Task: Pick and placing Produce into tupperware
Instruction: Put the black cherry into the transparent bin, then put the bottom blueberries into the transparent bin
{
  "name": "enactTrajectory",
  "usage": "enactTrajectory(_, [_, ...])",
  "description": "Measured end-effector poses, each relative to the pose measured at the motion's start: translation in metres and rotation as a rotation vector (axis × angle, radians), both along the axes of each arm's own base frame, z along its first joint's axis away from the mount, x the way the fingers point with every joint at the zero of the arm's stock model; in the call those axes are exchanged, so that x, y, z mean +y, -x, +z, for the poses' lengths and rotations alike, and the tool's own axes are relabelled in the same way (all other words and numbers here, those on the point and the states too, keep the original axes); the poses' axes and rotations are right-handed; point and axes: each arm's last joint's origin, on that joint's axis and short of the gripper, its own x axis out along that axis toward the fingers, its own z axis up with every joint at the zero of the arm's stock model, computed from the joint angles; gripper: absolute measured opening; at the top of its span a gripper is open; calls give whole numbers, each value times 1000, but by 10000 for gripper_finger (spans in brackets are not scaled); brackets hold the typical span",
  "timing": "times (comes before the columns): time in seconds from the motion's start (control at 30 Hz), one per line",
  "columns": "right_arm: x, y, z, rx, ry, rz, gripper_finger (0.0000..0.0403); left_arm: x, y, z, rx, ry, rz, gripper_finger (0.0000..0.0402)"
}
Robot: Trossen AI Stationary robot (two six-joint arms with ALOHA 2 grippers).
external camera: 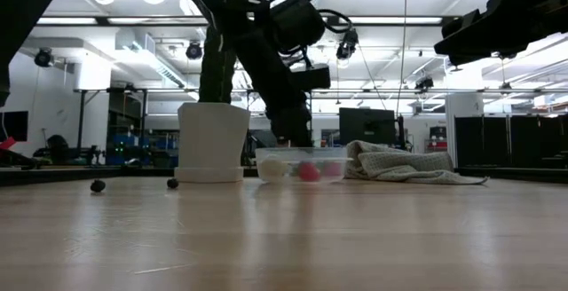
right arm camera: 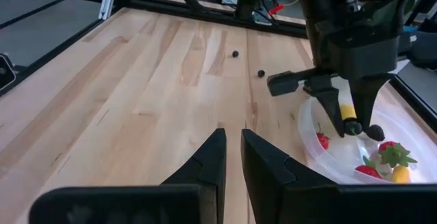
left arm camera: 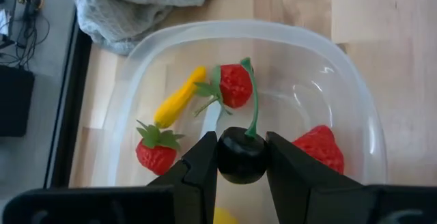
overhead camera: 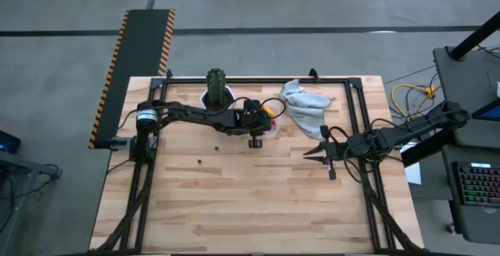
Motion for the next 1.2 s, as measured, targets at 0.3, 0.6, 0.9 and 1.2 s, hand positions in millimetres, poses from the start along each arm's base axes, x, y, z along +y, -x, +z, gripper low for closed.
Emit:
enactTrajectory(0.3, [0,0,0,2,0,0,38,0,0,0,0,5,-2,137])
enactTrajectory(0.6, [0,0,0,2,0,0,38,0,0,0,1,1,0,146])
enactTrajectory(0.9, [0,0,0,2,0,0,38,-34,10,41,74,-85,-15,147])
enactTrajectory(1.2, [0,0,0,5,1,0,38,-99,51,89,74,-1,14,148])
